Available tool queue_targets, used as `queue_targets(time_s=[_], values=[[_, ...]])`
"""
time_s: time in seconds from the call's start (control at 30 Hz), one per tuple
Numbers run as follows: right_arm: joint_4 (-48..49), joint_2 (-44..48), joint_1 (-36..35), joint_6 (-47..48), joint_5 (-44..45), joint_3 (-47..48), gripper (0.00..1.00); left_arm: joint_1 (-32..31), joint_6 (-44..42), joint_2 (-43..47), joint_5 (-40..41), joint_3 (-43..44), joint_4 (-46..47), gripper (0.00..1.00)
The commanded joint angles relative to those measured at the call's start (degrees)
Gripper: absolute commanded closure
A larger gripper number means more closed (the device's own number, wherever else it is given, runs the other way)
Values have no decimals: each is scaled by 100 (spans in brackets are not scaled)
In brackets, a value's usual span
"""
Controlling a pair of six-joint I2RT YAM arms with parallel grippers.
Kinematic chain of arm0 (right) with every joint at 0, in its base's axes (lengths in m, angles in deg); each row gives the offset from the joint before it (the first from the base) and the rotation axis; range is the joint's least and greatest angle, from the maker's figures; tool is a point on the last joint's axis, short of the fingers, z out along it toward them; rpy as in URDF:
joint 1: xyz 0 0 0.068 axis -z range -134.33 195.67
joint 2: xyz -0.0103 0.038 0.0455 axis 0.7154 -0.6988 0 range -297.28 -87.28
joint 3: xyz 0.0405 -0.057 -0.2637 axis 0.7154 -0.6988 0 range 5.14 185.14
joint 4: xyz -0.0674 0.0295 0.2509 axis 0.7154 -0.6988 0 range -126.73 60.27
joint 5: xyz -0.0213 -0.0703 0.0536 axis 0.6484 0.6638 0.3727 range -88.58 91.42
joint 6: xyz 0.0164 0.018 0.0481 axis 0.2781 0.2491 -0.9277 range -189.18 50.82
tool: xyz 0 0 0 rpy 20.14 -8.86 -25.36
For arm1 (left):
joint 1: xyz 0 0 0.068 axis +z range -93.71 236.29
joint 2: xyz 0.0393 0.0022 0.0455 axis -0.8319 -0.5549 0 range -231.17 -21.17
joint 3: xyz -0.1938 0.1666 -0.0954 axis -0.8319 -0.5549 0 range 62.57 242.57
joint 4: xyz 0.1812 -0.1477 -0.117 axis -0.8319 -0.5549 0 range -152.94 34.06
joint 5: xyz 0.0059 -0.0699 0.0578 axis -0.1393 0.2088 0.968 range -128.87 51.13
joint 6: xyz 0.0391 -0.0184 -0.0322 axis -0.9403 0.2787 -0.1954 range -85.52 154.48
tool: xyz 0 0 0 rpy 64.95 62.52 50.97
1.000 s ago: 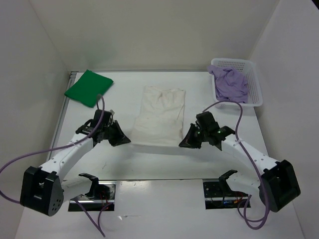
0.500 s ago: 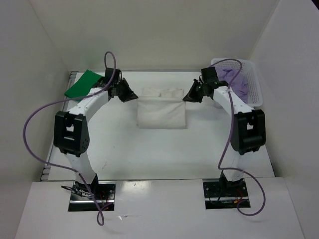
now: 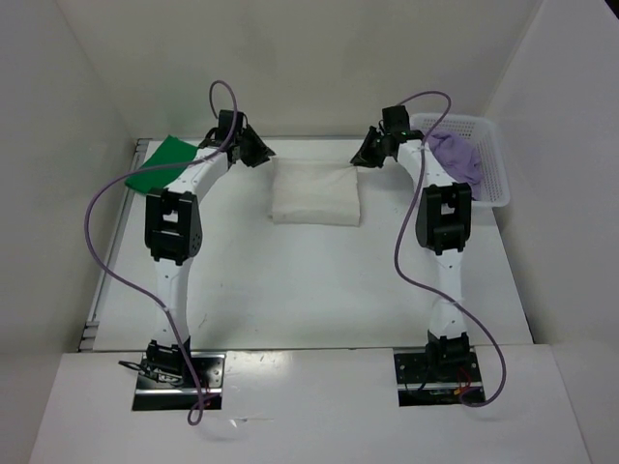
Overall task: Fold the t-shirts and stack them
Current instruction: Fold the long partially folded tshirt into a neat square, then smooth out wrinkles on the folded tshirt
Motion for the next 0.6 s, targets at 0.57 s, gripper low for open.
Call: queue_targets(time_s=[0.57], values=[[904, 1467, -607, -72, -849, -2293, 100, -984, 633, 1243, -850, -2427, 1978, 44]])
